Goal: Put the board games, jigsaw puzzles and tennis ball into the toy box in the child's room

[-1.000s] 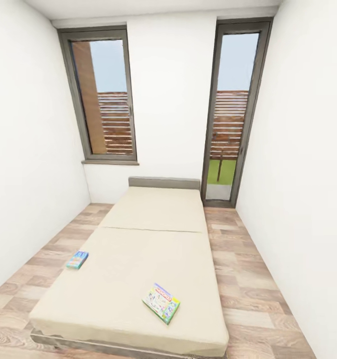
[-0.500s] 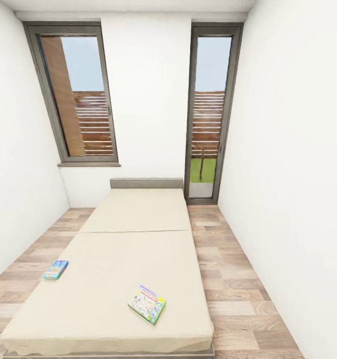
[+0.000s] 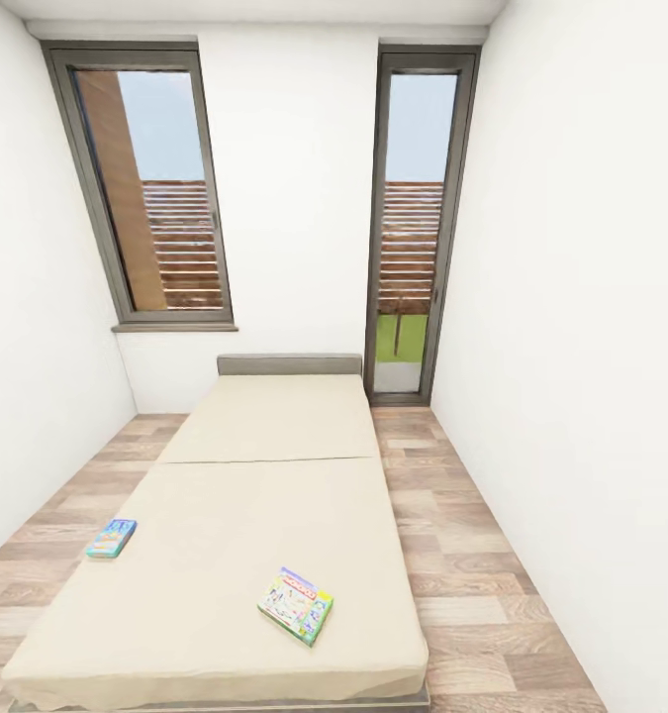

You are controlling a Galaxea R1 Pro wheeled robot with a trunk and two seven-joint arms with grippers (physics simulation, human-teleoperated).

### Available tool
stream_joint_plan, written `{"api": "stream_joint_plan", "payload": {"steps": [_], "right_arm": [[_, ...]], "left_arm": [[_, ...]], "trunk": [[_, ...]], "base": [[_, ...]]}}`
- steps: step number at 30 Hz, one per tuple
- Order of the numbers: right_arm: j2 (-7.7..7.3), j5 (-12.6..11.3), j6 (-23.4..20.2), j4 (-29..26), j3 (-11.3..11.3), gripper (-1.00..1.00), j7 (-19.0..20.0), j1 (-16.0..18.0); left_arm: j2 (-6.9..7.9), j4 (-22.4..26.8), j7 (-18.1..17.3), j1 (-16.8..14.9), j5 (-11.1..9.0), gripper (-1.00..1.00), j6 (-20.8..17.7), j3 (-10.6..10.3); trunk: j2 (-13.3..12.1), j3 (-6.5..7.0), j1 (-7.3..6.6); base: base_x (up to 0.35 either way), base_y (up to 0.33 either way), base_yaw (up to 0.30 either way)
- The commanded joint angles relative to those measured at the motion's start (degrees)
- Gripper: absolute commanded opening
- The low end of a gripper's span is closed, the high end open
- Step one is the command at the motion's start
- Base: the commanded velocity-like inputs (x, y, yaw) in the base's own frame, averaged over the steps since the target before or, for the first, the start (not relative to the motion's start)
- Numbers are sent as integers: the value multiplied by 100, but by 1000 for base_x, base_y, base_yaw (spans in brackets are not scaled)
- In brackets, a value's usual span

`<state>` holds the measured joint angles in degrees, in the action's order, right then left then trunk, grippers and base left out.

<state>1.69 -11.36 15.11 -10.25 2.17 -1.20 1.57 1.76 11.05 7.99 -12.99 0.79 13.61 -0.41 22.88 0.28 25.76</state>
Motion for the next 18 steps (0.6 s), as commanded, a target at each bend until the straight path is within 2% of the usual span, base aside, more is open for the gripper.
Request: {"api": "stream_joint_plan", "payload": {"steps": [1,11,18], "right_arm": [[4,-16,23,3,20,100,1,1],[18,-22,16,-3,21,100,-26,1],[16,-24,23,-3,34,100,-44,1]], "left_arm": [[0,-6,19,-2,8,100,18,-5],[-1,-6,19,-2,8,100,18,-6],[-2,-6,19,-2,5,100,18,-8]], "trunk": [[4,-2,2],[4,-2,2],[4,-2,2]], "base": [[0,4,-1],[0,-7,0],[0,-172,0]]}}
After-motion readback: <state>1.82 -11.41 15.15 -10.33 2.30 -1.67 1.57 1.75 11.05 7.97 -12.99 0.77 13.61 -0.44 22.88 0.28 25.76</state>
